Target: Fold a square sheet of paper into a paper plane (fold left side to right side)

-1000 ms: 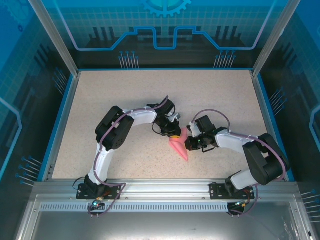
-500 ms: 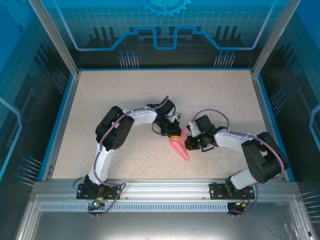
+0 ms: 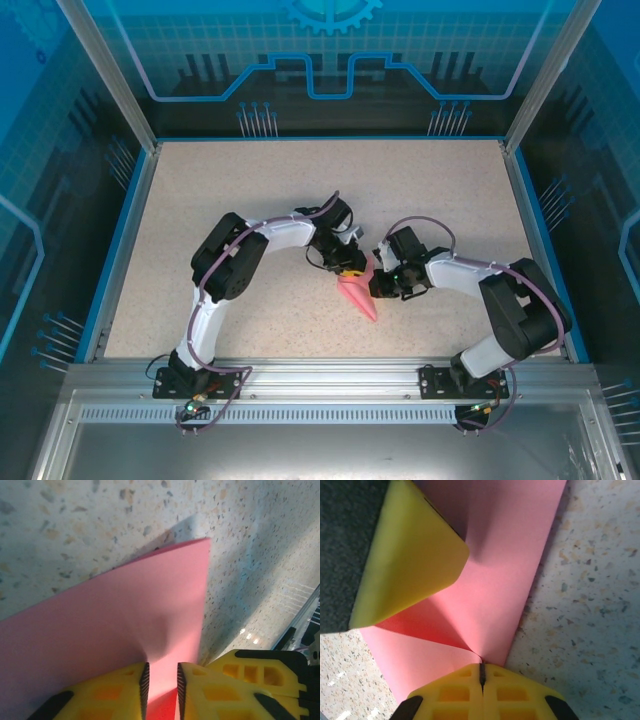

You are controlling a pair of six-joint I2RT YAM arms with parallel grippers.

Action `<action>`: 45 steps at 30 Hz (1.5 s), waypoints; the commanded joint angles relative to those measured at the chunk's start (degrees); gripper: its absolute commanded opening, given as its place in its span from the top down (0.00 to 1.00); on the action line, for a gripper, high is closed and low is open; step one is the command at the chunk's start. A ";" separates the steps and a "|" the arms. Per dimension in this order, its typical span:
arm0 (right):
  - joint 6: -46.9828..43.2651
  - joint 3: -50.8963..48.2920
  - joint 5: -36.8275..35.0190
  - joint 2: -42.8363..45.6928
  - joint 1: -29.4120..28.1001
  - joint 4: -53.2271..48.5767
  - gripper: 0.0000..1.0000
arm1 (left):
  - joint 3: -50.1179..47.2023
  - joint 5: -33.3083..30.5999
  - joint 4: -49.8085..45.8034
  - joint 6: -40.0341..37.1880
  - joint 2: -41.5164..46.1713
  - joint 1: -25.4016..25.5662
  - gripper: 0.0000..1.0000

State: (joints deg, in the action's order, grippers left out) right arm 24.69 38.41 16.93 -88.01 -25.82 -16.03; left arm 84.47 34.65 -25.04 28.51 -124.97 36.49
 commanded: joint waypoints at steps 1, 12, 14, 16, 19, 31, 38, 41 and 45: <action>1.51 -0.72 -1.66 -2.41 0.40 -7.05 1.00 | 2.28 -1.95 -5.84 -1.66 0.65 -0.96 0.72; 0.63 0.57 -0.68 -3.82 0.26 -8.03 1.00 | -1.75 -2.78 -6.46 -2.17 10.74 -3.04 0.78; 0.38 0.70 -0.67 -3.97 0.25 -8.13 1.00 | -4.61 -0.89 -4.60 -1.24 12.35 -2.35 0.82; 0.35 0.79 -0.67 -4.12 0.10 -8.22 1.00 | -7.10 1.82 -1.90 0.24 13.29 -1.17 0.84; 0.17 1.01 -0.67 -4.38 0.16 -8.49 1.00 | -9.17 3.72 1.04 2.24 13.61 1.09 0.85; -0.17 1.58 -1.39 -4.10 0.07 -9.53 1.00 | -11.13 2.13 1.99 2.94 9.28 4.34 0.86; -0.41 1.58 -1.62 -3.86 -0.02 -9.89 1.00 | -14.29 0.48 3.97 3.13 7.99 4.39 0.87; -0.45 1.67 -2.08 -3.67 -0.02 -10.25 1.00 | -15.41 -0.41 4.13 3.04 7.90 4.34 0.87; -0.58 1.77 -2.17 -3.61 -0.10 -10.35 1.00 | -16.39 -1.28 3.97 3.04 7.76 4.33 0.87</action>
State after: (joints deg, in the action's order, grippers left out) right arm 25.02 41.21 16.93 -89.82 -25.82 -20.05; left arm 69.67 35.22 -20.51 31.40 -116.60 40.99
